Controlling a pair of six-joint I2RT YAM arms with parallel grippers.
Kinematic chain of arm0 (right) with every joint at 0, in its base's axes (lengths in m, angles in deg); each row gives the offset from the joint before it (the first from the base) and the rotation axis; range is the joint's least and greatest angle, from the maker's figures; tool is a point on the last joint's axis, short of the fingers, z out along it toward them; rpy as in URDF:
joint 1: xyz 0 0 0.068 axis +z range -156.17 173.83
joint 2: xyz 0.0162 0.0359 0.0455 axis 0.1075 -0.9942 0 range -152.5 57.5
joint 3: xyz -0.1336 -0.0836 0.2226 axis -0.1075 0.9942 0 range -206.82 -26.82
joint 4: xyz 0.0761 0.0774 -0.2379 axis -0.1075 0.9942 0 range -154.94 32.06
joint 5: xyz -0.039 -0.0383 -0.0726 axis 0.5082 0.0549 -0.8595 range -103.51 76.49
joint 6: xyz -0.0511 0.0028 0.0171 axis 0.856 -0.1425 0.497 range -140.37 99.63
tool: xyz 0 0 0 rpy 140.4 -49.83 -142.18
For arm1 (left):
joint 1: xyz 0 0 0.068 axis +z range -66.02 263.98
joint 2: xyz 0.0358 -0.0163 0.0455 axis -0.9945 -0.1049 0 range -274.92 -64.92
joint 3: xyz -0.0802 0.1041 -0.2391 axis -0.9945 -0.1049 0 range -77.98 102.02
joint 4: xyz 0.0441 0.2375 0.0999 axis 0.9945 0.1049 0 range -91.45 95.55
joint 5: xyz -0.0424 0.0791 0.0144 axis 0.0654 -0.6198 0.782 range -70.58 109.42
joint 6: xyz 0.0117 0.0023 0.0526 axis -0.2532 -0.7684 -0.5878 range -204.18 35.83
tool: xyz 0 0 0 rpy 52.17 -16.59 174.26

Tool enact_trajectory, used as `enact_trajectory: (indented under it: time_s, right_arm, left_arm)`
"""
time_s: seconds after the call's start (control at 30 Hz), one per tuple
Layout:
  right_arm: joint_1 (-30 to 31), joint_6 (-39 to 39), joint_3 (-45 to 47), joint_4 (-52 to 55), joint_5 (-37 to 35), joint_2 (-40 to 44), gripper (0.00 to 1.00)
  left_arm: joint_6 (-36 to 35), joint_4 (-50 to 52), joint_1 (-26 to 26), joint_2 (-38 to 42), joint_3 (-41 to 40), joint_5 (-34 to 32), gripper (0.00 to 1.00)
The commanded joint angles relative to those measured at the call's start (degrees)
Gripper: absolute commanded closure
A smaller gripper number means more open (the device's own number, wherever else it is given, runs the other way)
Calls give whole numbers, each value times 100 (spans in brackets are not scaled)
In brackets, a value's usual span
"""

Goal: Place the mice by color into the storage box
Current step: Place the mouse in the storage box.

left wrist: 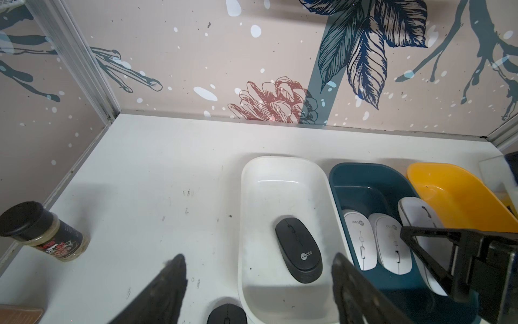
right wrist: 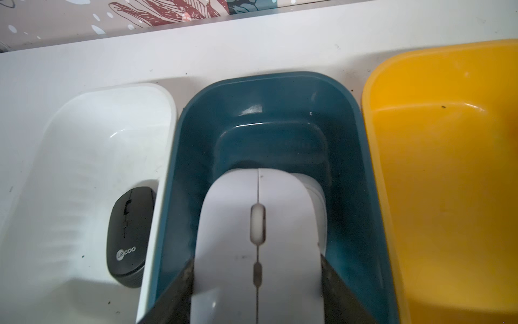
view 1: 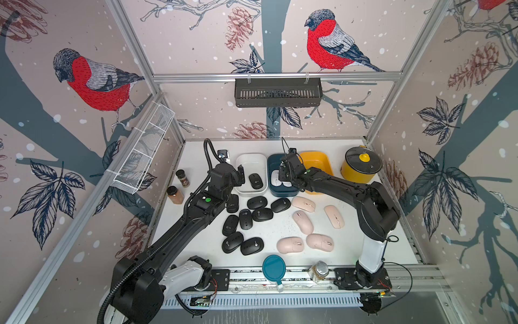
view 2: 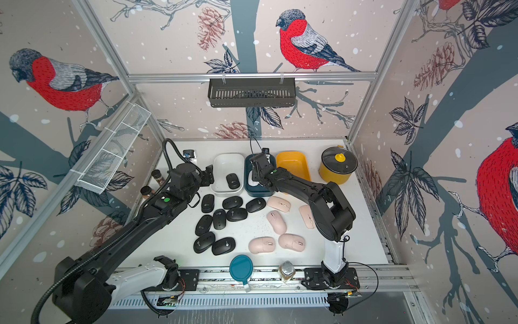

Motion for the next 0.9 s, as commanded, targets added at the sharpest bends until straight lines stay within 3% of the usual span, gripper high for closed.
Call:
enact_trajectory:
  time_s: [0.0,0.33,0.87]
  right_arm:
    - [-103,78,-274,90,145,-241,46]
    - [-390,196,-1224,476,494,-1069,46]
    - [-463,247,-1867,701,399,-1674,45]
  left_arm:
    - [132,-268,0,-109,104,1,20]
    - [197,-304,-9,-207,100,96,20]
    - [170,-307,-4,-279,115,197,20]
